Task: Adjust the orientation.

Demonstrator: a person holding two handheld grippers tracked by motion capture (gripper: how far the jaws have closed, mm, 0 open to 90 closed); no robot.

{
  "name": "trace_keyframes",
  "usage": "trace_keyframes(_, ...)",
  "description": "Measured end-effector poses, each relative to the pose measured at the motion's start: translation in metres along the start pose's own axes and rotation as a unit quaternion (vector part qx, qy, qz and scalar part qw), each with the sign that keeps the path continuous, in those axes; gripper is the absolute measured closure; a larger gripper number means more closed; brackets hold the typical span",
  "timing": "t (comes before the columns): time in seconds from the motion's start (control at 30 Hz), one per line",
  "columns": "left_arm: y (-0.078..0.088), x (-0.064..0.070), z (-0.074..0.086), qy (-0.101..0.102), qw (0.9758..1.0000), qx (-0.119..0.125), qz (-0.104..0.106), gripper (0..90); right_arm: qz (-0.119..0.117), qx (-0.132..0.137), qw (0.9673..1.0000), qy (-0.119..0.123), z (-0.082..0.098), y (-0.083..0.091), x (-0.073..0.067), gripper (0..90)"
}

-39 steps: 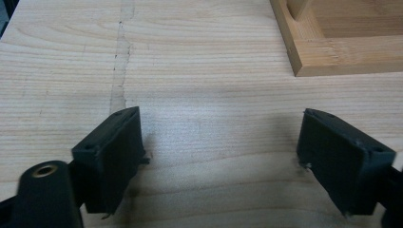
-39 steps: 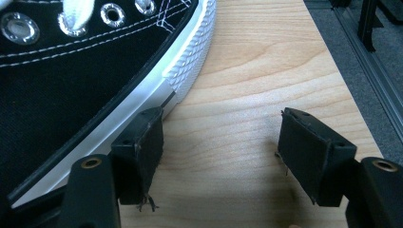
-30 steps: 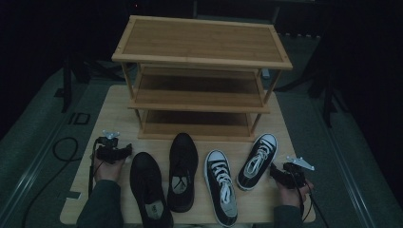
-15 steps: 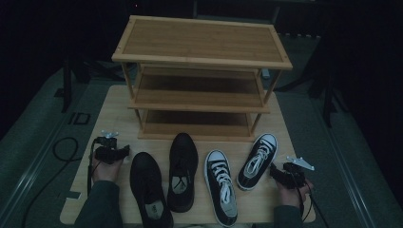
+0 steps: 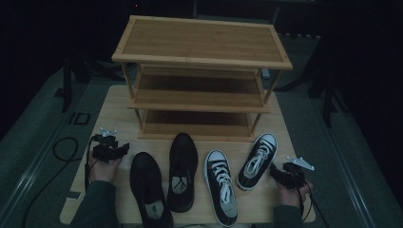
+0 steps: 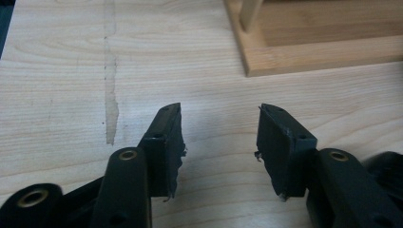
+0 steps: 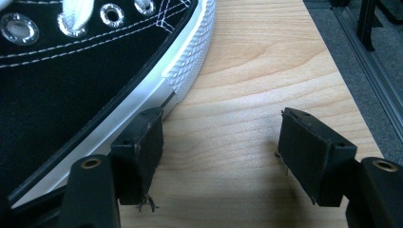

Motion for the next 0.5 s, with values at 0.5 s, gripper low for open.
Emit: trace_keyframes(0.5, 0.027, 0.020, -0.002, -0.047, 0.9975, 0.004, 0.052, 56.8, 0.000, 0.000, 1.0000, 0.000, 0.000, 0.000, 0.000, 31.7)
Point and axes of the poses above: each handheld gripper's, and its own axes: y roughly backward along the jaws, z roughly out of its underside, x roughly to its right, the point moved 4 cm from there along -y, roughly forward along the jaws, and after that the axes turned 13 degrees about -x, right-handed, at the moved point
